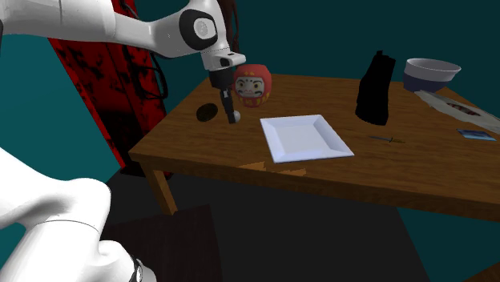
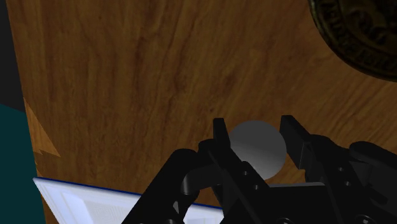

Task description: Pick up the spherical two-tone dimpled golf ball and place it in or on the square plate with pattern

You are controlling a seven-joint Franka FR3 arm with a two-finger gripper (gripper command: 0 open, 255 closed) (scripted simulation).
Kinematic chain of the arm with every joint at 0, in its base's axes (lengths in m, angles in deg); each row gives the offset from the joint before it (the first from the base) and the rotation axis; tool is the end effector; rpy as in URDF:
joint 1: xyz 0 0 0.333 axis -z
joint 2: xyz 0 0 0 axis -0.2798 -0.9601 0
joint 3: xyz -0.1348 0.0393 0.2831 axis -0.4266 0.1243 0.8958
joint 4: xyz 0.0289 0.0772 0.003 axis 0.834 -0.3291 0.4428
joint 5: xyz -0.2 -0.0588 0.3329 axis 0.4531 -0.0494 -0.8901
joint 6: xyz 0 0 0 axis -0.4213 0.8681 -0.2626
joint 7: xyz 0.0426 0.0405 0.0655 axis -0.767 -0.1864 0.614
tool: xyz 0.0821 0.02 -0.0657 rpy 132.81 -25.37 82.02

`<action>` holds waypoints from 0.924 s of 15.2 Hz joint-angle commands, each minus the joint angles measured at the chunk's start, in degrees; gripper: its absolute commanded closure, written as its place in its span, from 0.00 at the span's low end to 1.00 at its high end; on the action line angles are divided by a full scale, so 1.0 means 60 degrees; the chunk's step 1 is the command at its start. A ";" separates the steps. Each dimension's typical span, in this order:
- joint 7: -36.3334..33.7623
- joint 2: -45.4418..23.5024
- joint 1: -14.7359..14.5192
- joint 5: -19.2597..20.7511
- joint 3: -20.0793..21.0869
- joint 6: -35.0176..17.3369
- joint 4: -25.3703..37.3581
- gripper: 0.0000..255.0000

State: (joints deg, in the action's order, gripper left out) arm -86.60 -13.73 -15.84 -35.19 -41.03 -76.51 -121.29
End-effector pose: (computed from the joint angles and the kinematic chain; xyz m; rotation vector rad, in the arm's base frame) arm 0.3553 0.3581 0.5084 2.9138 -0.1121 0.2061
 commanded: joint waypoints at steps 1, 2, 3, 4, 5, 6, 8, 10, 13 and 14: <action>0.0000 0.0000 0.0000 0.0000 0.0000 0.0000 0.0000 1.00; 0.0000 0.0000 0.0000 0.0000 0.0000 0.0000 0.0000 1.00; 0.0000 0.0000 0.0000 0.0000 0.0000 0.0000 0.0000 1.00; 0.0000 0.0000 0.0000 0.0000 0.0000 0.0000 0.0000 1.00; 0.0000 0.0000 0.0000 0.0000 0.0000 0.0000 0.0000 1.00; 0.0000 0.0000 0.0000 0.0000 0.0000 0.0000 0.0000 1.00; 0.0035 0.0020 0.0001 -0.0014 -0.0015 0.0121 0.0110 1.00; 0.0099 0.0050 0.0006 -0.0033 -0.0042 0.0367 0.0341 1.00; 0.0186 0.0075 0.0017 -0.0050 -0.0076 0.0738 0.0702 1.00; 0.0213 0.0078 0.0023 -0.0052 -0.0084 0.0862 0.0827 1.00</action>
State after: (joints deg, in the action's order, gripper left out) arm -85.47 -13.27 -15.73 -35.49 -41.50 -72.17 -117.15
